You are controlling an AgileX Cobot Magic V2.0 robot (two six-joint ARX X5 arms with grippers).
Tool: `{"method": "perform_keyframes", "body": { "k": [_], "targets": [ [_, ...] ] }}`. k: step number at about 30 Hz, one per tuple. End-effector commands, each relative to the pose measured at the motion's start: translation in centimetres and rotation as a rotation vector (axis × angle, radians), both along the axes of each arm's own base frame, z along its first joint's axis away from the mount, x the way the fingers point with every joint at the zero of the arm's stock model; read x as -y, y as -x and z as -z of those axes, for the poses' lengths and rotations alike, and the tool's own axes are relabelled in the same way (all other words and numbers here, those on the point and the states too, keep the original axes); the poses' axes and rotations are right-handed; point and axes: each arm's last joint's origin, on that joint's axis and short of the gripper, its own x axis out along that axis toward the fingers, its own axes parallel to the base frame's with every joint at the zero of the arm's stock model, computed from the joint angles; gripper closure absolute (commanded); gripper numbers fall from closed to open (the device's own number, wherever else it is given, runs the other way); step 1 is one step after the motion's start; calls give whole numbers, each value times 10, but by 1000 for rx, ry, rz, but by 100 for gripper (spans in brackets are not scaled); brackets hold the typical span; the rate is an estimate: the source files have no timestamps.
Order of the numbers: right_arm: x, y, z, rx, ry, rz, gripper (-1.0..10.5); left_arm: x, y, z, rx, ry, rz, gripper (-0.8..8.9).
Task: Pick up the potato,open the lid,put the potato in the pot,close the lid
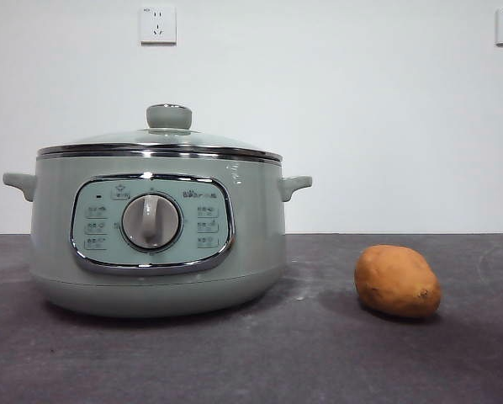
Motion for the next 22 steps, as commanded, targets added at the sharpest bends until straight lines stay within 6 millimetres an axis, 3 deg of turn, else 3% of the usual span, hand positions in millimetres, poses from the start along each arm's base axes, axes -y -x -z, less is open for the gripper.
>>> {"method": "perform_keyframes", "body": {
  "k": [1,6,12,22],
  "targets": [
    [0,-1,3,-15,-36,0,947,0,-1,4,-22,51,-10,817],
    [0,1,-4,-16,-70,6,957,0,0,-2,-6,52,-9,821],
    [0,3,-26,-35,-64,7,957,-1,6,-27,46,54,-8,821],
    [0,1,-91,21,-69,2,957,-1,25,-85,146,57,-3,821]
  ]
}}
